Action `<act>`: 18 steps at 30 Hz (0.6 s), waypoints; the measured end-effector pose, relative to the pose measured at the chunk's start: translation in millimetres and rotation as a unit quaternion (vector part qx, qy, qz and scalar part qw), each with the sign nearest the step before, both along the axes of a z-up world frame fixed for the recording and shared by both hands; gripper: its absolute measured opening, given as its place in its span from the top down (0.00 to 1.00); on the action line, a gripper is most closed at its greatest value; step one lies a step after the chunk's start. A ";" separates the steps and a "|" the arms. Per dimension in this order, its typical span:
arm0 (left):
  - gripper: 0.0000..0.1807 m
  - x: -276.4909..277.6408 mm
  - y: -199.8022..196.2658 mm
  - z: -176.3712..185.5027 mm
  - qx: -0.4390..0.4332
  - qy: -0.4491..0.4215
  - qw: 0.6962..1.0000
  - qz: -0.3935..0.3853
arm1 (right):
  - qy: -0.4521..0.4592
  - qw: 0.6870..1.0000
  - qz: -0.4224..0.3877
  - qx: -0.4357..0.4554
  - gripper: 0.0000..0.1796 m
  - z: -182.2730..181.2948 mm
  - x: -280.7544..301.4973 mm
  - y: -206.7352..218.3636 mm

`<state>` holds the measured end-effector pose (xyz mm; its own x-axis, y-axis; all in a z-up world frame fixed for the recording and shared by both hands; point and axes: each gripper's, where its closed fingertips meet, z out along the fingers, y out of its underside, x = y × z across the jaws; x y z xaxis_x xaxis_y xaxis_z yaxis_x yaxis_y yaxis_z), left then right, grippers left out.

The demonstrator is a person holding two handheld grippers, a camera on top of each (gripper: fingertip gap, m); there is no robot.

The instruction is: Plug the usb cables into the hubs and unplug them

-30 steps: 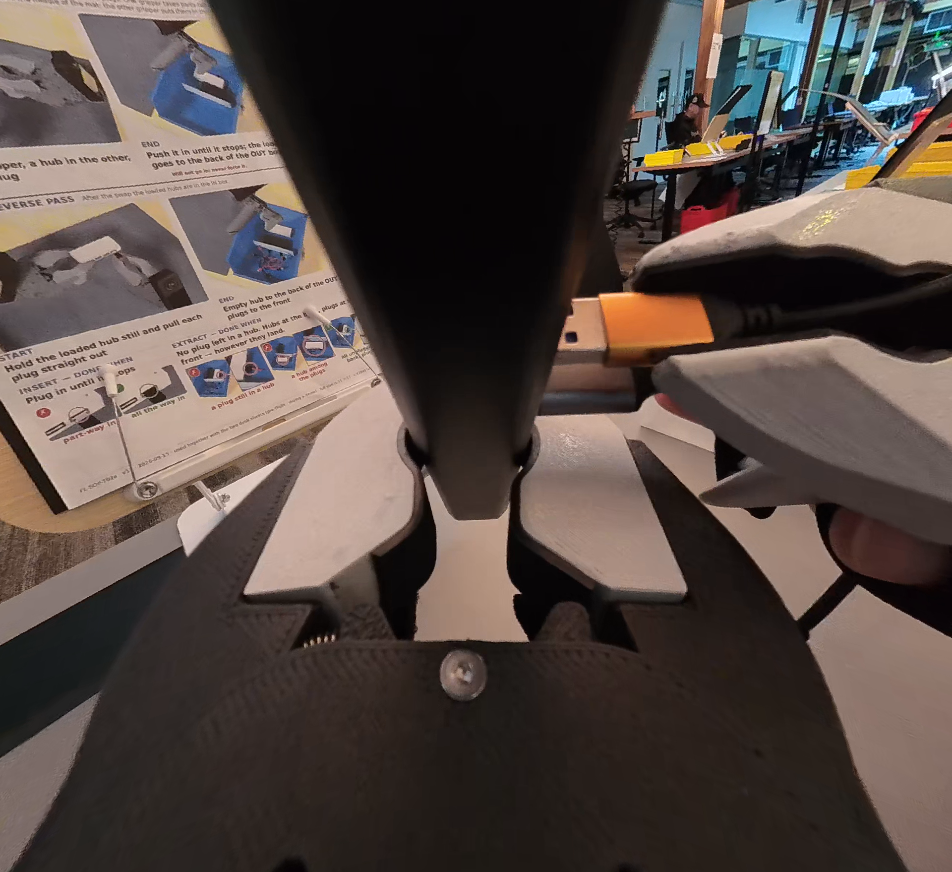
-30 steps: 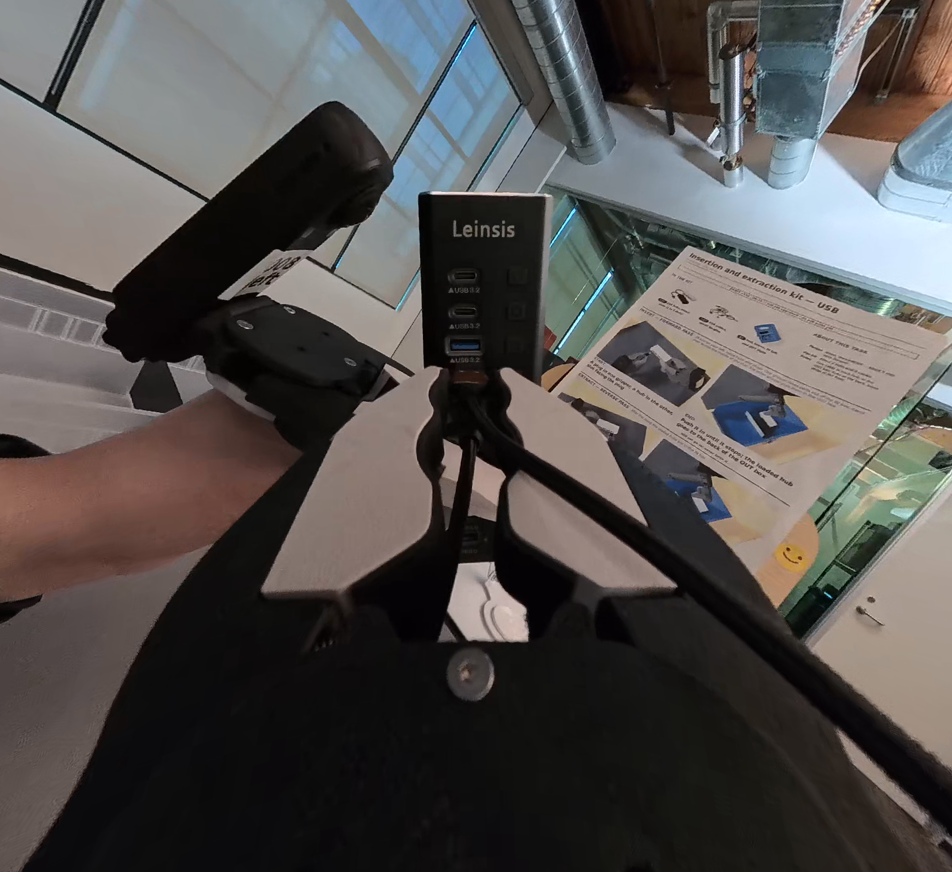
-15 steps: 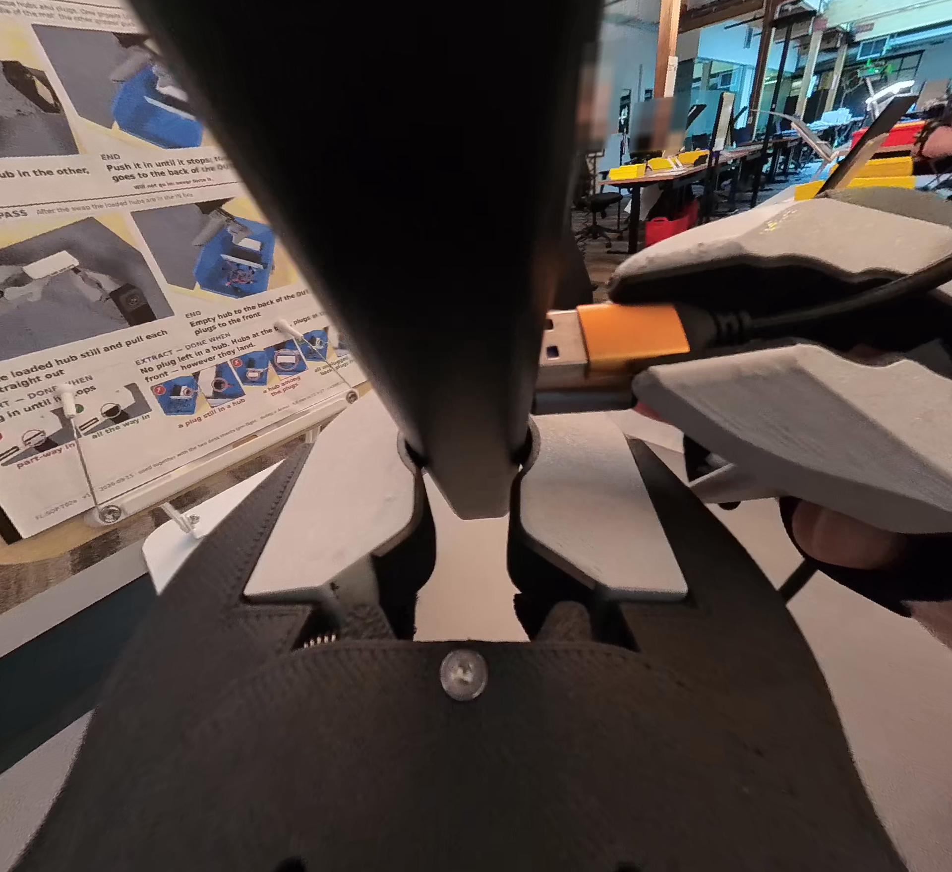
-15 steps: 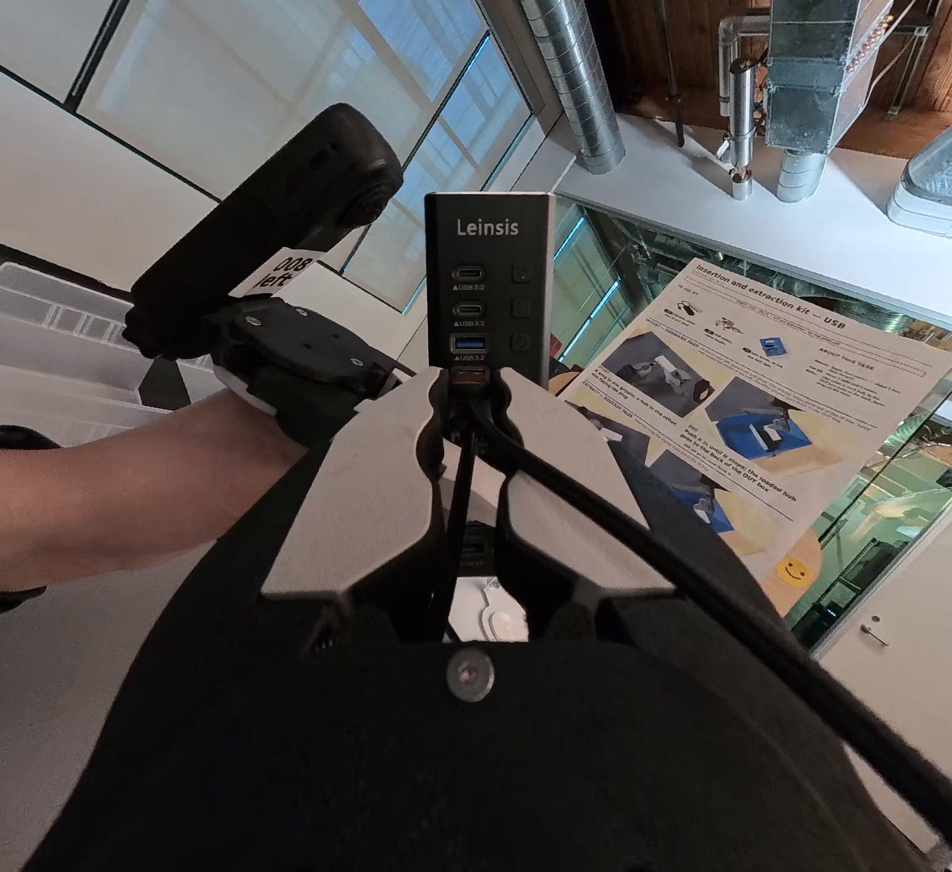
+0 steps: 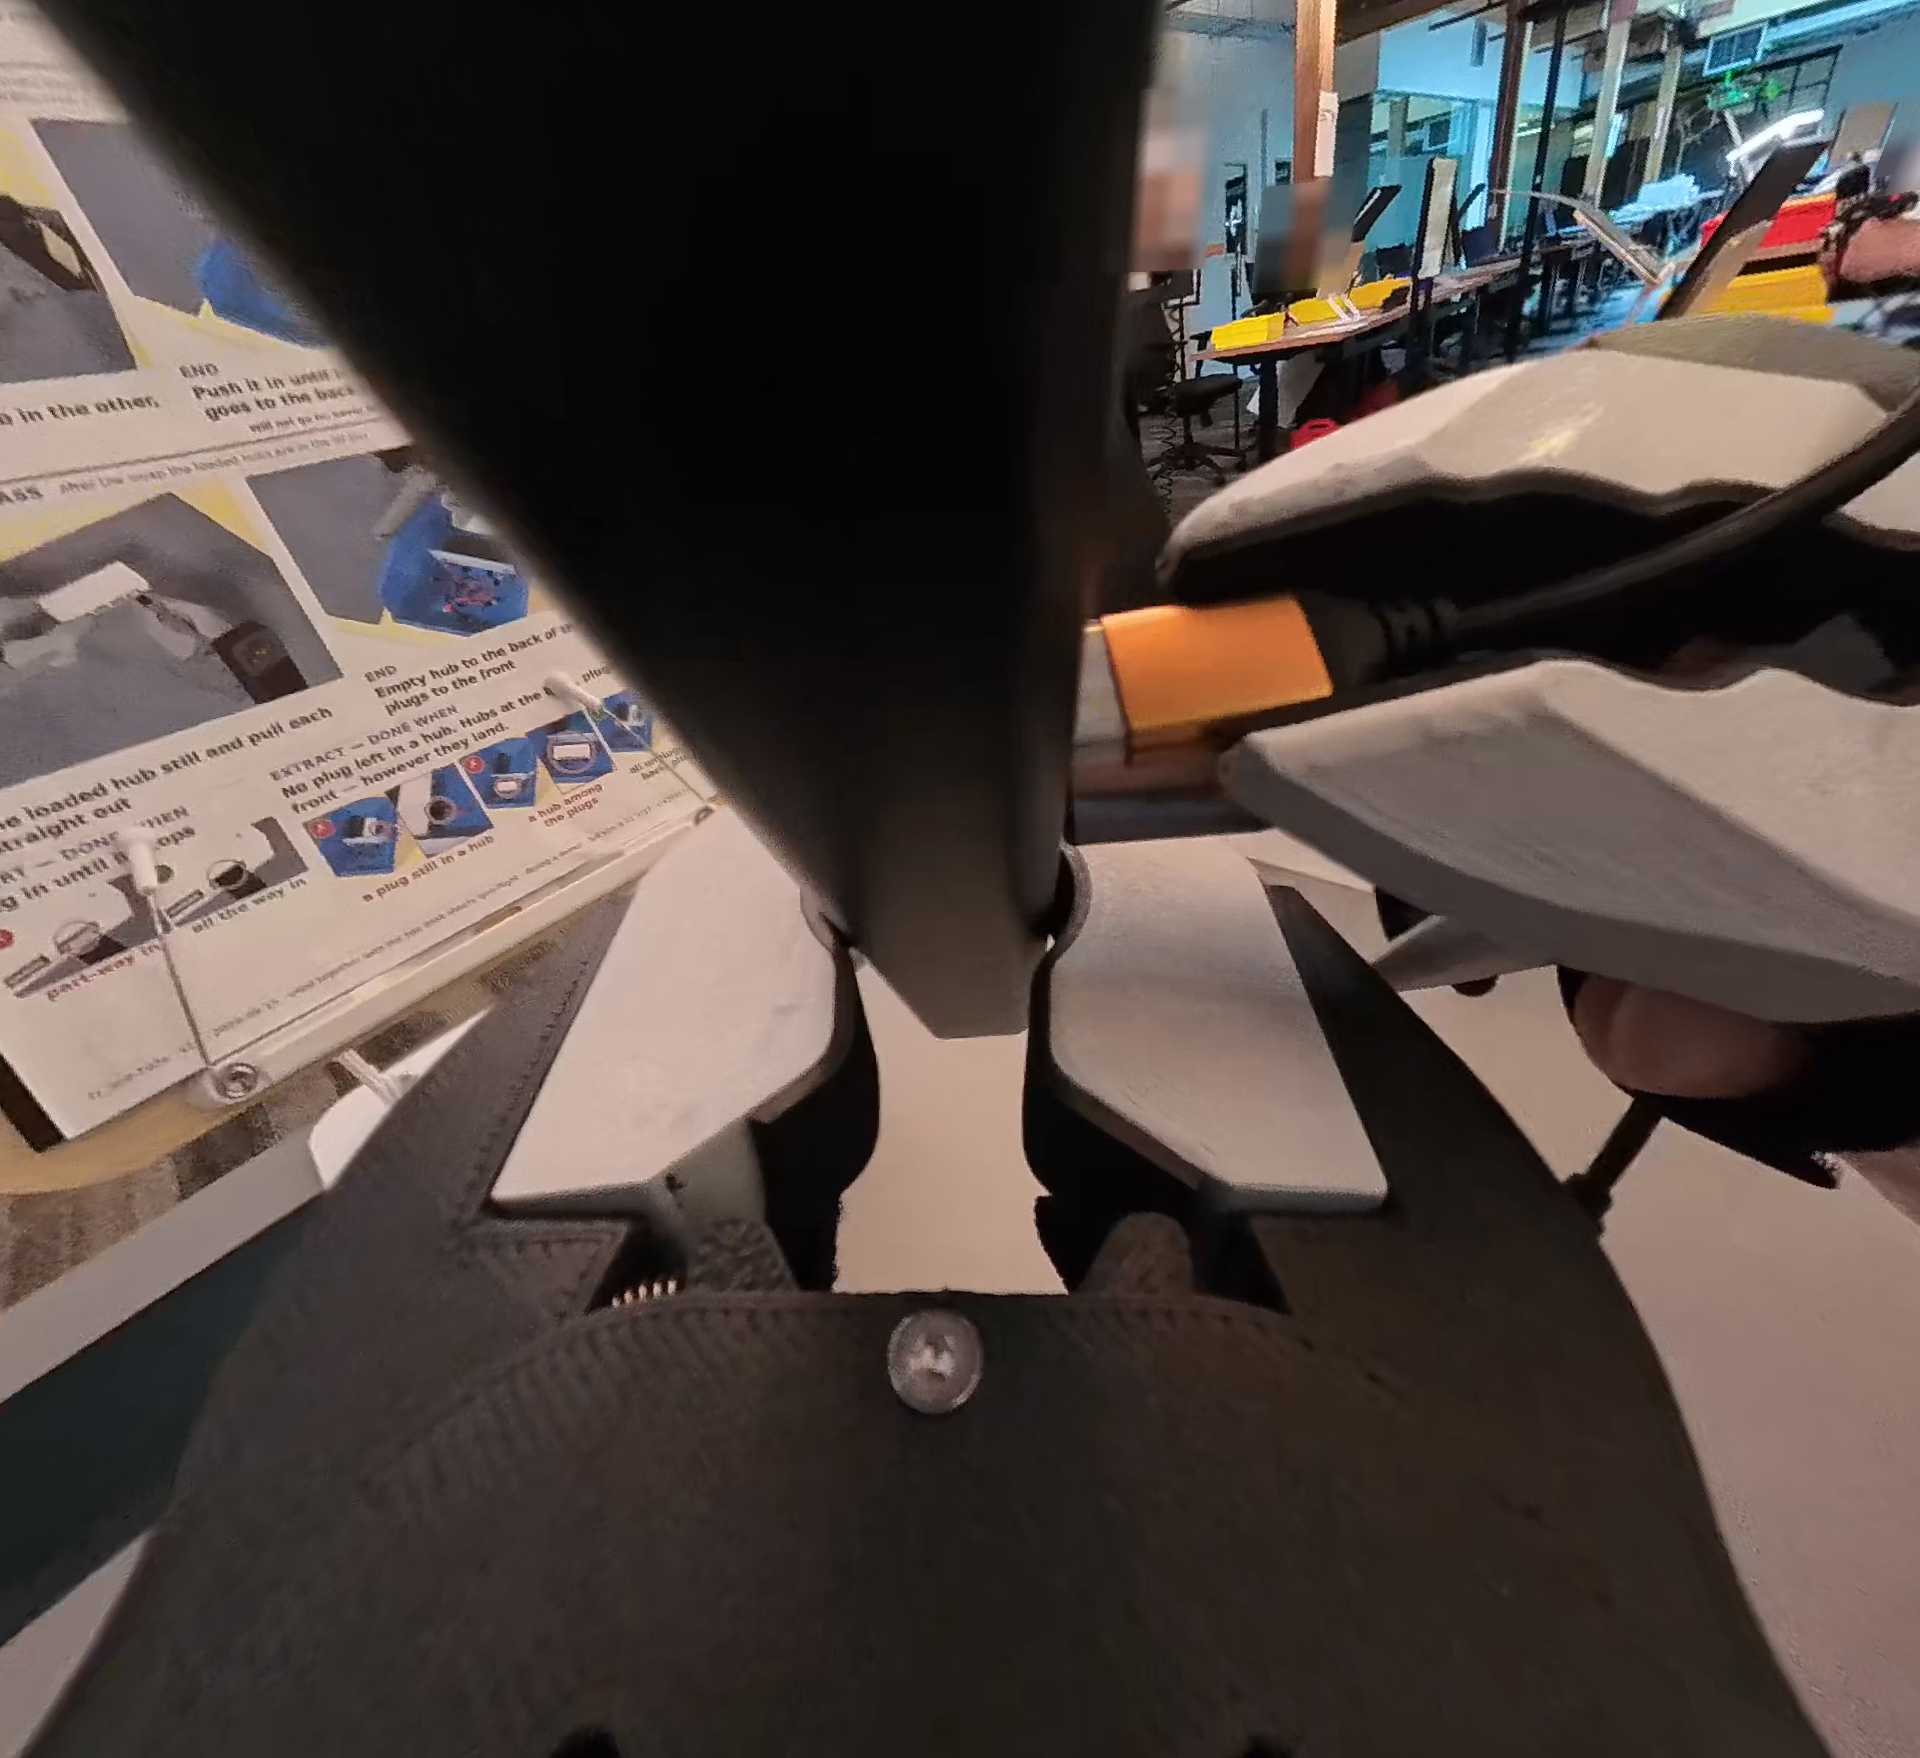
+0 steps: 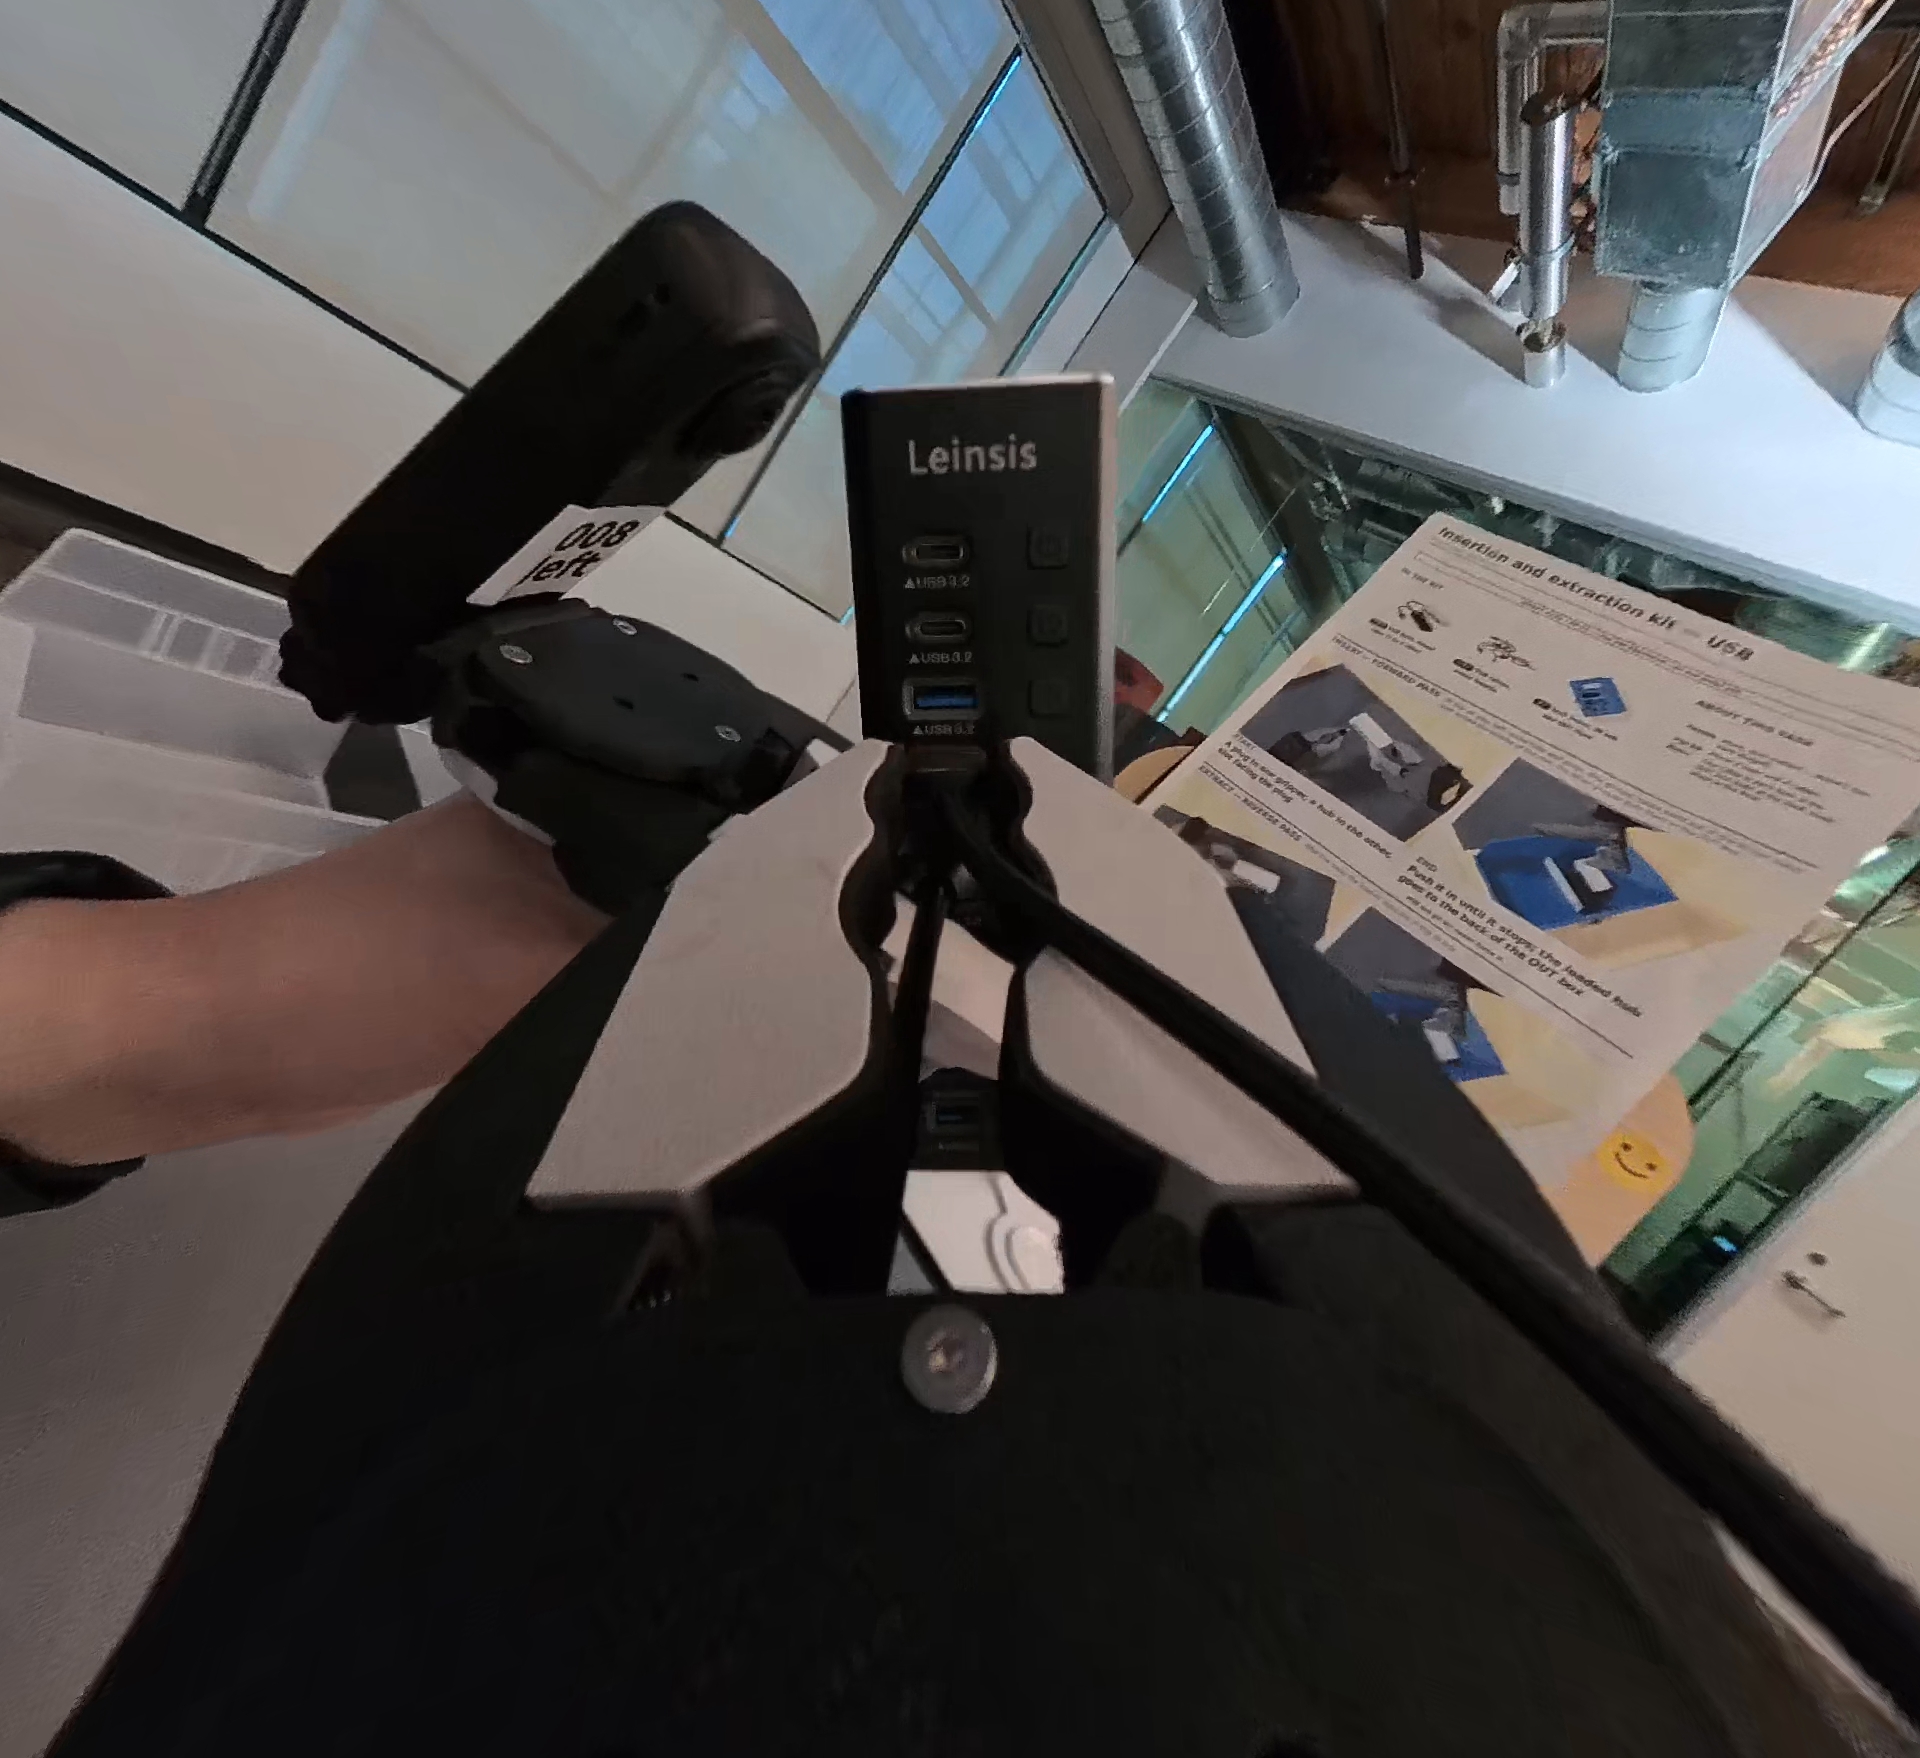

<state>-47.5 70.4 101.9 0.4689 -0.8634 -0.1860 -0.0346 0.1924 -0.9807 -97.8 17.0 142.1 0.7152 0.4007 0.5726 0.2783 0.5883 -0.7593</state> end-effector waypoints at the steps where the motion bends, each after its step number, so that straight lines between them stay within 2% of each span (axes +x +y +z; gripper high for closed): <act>1: 0.84 -0.7 -0.3 1.4 0.003 -0.001 1.000 0.003 | 0.006 1.000 0.008 -0.007 0.91 0.0 -0.2 -0.2; 5: 0.84 -1.8 0.4 2.2 0.006 -0.008 1.000 0.013 | 0.008 0.999 0.012 -0.031 0.91 -1.3 -1.6 0.5; 9: 0.84 -2.6 2.7 0.9 0.031 0.019 0.998 0.050 | 0.002 1.000 -0.001 -0.029 0.91 -2.0 -0.5 1.2; 18: 0.84 -5.1 2.2 3.9 0.056 0.021 0.996 0.073 | 0.024 0.999 0.018 -0.029 0.91 -0.1 -1.4 -2.3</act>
<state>-52.6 72.6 105.8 0.5780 -0.7595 -0.2984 -0.1100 0.2899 -0.9507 -99.2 14.7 142.0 0.7261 0.4585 0.5124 0.2198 0.5513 -0.8048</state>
